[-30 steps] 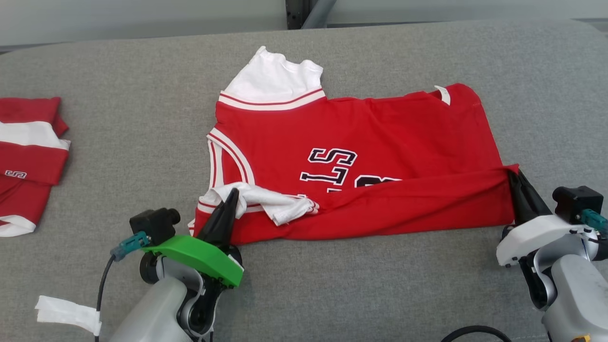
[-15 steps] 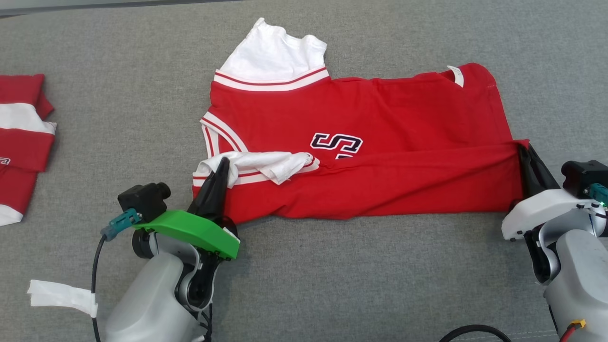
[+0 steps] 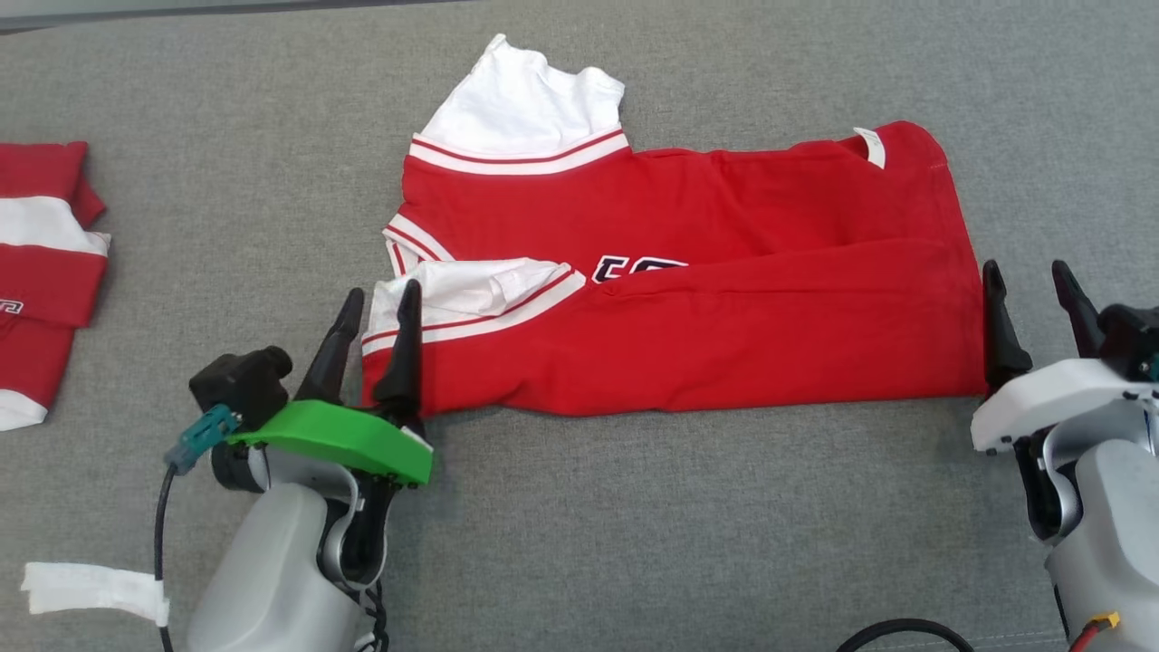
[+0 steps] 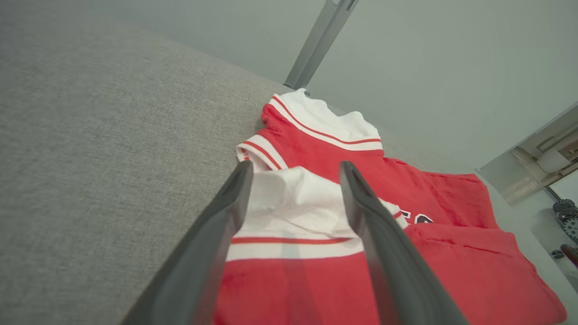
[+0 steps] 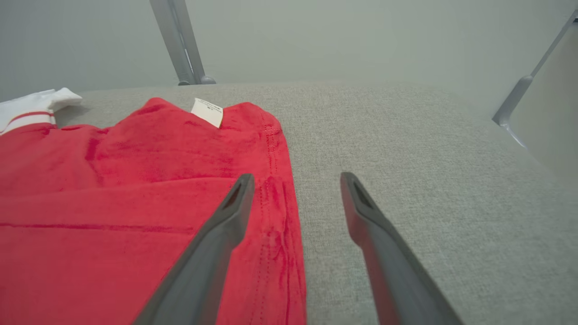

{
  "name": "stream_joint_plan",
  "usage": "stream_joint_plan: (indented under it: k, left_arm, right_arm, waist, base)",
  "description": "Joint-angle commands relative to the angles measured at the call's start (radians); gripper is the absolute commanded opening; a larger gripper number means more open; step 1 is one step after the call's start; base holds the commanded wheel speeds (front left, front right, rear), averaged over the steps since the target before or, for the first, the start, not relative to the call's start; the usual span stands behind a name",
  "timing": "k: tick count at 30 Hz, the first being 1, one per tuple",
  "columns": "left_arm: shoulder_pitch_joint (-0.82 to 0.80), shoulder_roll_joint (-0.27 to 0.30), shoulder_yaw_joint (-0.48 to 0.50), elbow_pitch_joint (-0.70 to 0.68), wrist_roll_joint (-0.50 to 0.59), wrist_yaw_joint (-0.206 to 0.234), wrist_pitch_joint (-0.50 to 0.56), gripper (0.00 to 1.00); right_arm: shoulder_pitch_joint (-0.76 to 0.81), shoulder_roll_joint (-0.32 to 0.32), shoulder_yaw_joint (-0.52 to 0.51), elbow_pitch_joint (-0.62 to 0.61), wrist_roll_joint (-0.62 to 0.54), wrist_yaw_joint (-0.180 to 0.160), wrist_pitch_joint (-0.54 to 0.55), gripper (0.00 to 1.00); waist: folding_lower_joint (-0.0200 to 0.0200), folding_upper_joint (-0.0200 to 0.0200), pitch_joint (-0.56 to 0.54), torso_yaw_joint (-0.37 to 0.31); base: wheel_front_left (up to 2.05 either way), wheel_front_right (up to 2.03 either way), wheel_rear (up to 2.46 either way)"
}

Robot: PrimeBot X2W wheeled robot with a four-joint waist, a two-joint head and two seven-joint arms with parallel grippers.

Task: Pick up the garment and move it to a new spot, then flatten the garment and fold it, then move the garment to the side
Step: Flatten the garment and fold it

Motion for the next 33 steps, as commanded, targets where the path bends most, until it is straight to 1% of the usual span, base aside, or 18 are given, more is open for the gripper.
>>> stream_joint_plan:
  k: [1,5,8,13,22,23,24,25,33]
  left_arm:
    - [0.032,-0.005,0.035,-0.013,0.032,0.001,0.000,1.00]
    - [0.108,-0.031,0.109,-0.056,0.129,0.001,0.000,1.00]
    - [0.170,-0.042,0.139,-0.068,0.169,0.001,0.000,1.00]
    - [0.202,-0.050,0.132,-0.079,0.195,0.001,0.000,1.00]
    - [0.192,-0.051,0.133,-0.090,0.198,0.001,0.000,1.00]
    - [0.193,-0.051,0.137,-0.089,0.199,0.001,0.000,1.00]
    - [0.194,-0.051,0.140,-0.088,0.200,0.001,0.000,1.00]
    - [0.196,-0.052,0.141,-0.087,0.202,0.001,0.000,1.00]
    - [0.201,-0.051,0.133,-0.067,0.196,0.001,0.000,1.00]
  right_arm:
    - [0.037,0.007,-0.002,-0.011,0.011,-0.002,-0.003,1.00]
    - [0.111,0.011,0.005,-0.038,0.034,-0.002,-0.003,1.00]
    - [0.162,0.017,0.017,-0.018,0.056,-0.002,-0.003,1.00]
    - [0.166,0.021,0.026,0.017,0.078,-0.002,-0.003,1.00]
    - [0.114,0.018,0.028,0.089,0.085,-0.002,-0.003,1.00]
    - [0.110,0.018,0.034,0.098,0.086,-0.002,-0.003,0.48]
    - [0.105,0.014,0.039,0.104,0.088,-0.002,-0.003,0.11]
    - [0.102,0.013,0.044,0.108,0.089,-0.002,-0.003,0.00]
    - [0.109,0.002,0.052,0.095,0.091,-0.002,-0.003,0.00]
  waist:
    - [0.0000,-0.0002,-0.014,-0.002]
    - [0.0000,-0.0002,-0.039,-0.009]
    - [0.0000,-0.0002,-0.049,-0.014]
    - [0.0000,-0.0002,-0.039,-0.004]
    - [0.0000,-0.0002,-0.016,0.035]
    - [0.0000,-0.0002,-0.015,0.038]
    - [0.0000,-0.0002,-0.014,0.040]
    - [0.0000,-0.0002,-0.013,0.041]
    - [0.0000,-0.0002,-0.009,0.028]
  base:
    - [0.00,0.00,0.00]
    - [0.00,0.00,0.00]
    - [0.00,0.00,0.00]
    - [0.00,0.00,0.00]
    - [0.00,0.00,0.00]
    - [0.00,0.00,0.00]
    - [0.00,0.00,0.00]
    - [0.00,0.00,0.00]
    - [0.00,0.00,0.00]
